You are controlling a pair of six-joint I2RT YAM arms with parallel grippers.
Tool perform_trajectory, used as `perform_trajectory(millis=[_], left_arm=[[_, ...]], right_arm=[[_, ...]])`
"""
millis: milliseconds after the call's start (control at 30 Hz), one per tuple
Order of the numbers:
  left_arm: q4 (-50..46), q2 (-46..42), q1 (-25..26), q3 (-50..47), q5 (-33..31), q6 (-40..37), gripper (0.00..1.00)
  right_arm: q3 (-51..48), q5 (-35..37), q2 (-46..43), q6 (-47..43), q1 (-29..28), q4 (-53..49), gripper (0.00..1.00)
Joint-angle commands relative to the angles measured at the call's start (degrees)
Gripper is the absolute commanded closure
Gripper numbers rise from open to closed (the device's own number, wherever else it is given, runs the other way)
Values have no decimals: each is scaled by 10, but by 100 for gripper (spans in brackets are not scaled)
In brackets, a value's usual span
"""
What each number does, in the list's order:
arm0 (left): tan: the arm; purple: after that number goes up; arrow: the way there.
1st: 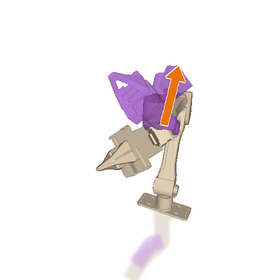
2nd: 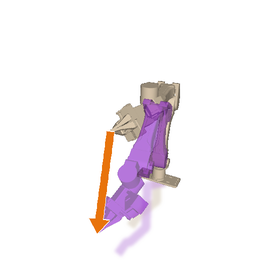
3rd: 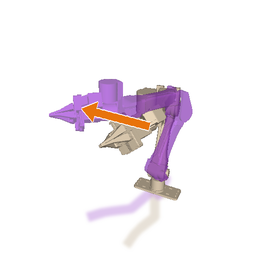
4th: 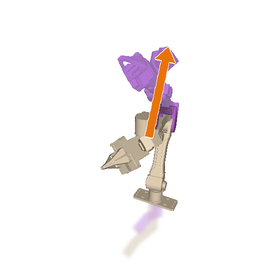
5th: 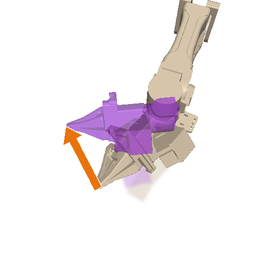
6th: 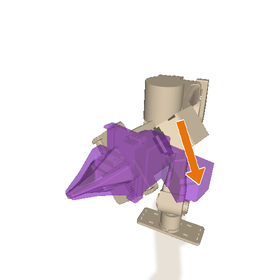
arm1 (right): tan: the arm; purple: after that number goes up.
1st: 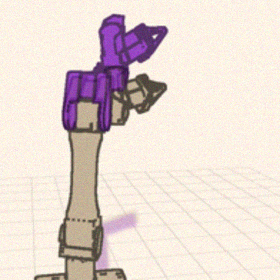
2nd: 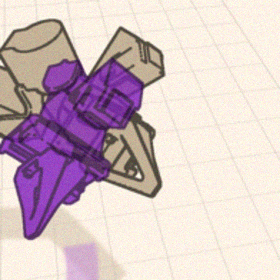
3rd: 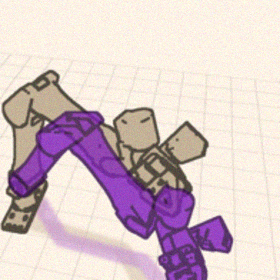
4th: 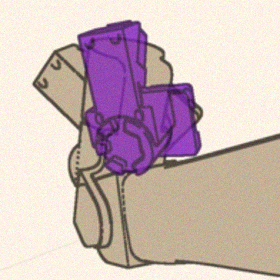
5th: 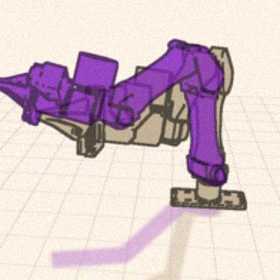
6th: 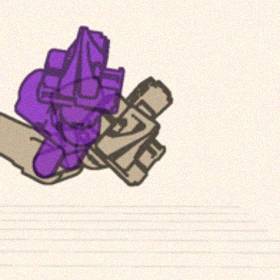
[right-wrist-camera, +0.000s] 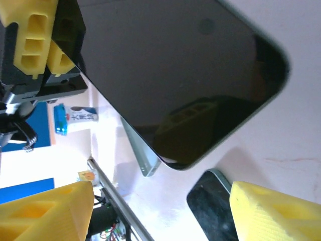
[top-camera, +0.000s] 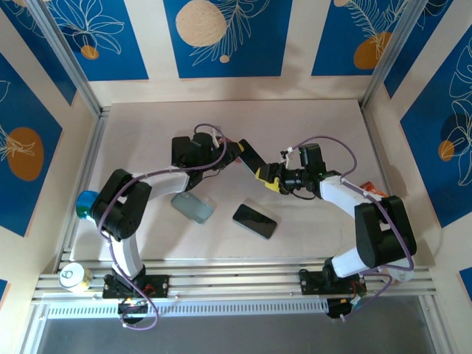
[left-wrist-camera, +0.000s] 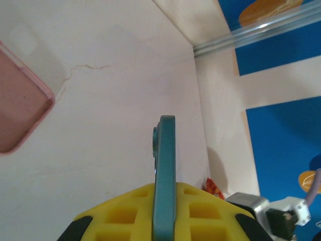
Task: Put the phone into the phone case
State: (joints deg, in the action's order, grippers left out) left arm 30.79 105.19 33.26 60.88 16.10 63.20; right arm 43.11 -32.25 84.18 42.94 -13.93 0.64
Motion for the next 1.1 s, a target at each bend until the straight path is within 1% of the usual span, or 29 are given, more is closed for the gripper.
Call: perform_trajectory(millis=[0, 200, 333, 433, 600, 667, 733, 833, 933, 967, 1033, 1067], left_arm=[[70, -21, 19, -1, -37, 47, 100], [79, -25, 28, 3, -48, 62, 100], [97, -27, 30, -7, -55, 78, 100], [108, -28, 32, -9, -58, 85, 100], [109, -30, 34, -9, -58, 94, 100], [106, -31, 34, -9, -57, 95, 100], [105, -34, 34, -11, -58, 95, 100], [99, -38, 34, -16, -61, 90, 100], [85, -39, 34, -15, -61, 85, 99], [82, -38, 33, -15, -61, 82, 96], [74, -37, 34, -15, -64, 78, 85], [69, -35, 34, -14, -64, 75, 84]], right_arm=[[-21, -44, 1, 70, 16, 115, 28], [-30, -52, 22, 101, 31, 187, 29], [-32, -46, 41, 124, 34, 236, 39], [-36, -49, 62, 153, 34, 296, 43], [-47, -46, 99, 203, 36, 390, 45], [-46, -46, 109, 211, 36, 409, 48], [-43, -46, 114, 212, 35, 414, 52], [-41, -44, 111, 205, 33, 410, 61], [-39, -39, 100, 192, 33, 387, 76], [-40, -37, 96, 187, 34, 378, 79], [-38, -33, 82, 172, 33, 355, 84], [-36, -30, 75, 163, 33, 339, 86]])
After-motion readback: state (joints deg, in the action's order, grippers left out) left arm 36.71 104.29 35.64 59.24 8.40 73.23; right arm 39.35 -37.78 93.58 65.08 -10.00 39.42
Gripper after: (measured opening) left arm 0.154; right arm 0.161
